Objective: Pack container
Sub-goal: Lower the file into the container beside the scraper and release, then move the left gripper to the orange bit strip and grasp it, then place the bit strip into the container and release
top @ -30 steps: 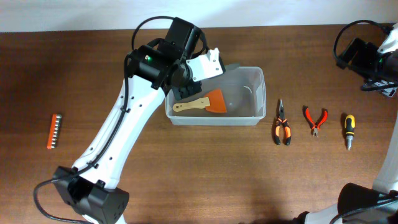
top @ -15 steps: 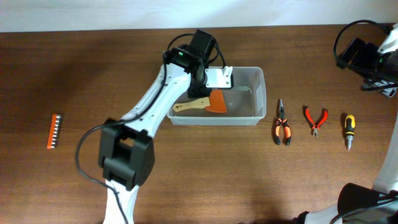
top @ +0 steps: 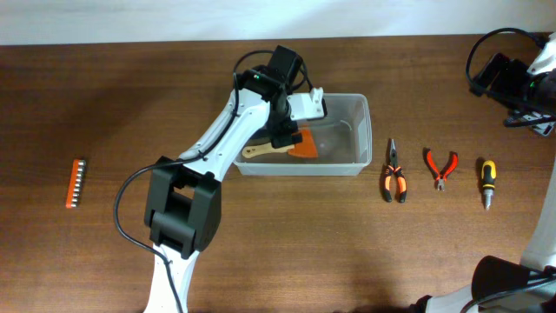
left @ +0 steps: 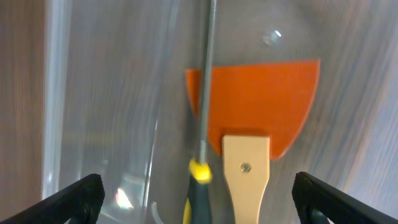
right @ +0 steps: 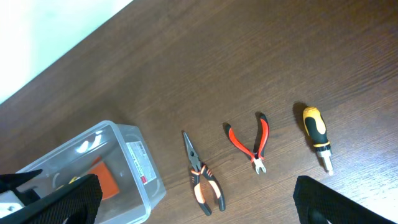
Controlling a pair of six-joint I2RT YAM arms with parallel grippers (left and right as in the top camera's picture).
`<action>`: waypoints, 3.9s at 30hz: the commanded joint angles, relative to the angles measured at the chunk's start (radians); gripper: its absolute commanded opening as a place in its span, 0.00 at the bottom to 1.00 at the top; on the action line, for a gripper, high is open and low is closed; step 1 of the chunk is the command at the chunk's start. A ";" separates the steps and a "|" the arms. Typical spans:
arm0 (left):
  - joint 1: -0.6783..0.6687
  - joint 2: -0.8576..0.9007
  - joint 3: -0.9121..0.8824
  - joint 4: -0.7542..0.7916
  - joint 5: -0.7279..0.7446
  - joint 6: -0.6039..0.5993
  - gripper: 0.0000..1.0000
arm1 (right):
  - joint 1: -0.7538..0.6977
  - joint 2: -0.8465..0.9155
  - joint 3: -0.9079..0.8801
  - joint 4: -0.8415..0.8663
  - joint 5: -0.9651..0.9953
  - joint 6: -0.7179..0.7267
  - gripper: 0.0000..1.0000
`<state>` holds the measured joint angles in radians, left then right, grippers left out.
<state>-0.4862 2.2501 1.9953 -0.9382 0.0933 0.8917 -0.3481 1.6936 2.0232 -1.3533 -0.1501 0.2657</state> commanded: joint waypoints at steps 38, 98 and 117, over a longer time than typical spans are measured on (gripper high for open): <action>0.969 -0.004 -0.030 -0.376 -0.134 -0.499 0.84 | 0.001 0.003 -0.005 -0.002 0.005 0.005 0.99; 0.457 0.115 0.650 -0.627 -0.142 -0.298 0.02 | 0.001 0.003 -0.005 -0.072 0.005 0.005 0.99; -0.105 0.148 0.598 -0.438 -0.080 0.189 0.02 | 0.001 0.003 -0.005 -0.062 0.005 0.005 0.99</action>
<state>-0.5697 2.3672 2.6240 -1.4078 -0.0059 0.9821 -0.3481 1.6939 2.0232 -1.4208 -0.1501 0.2657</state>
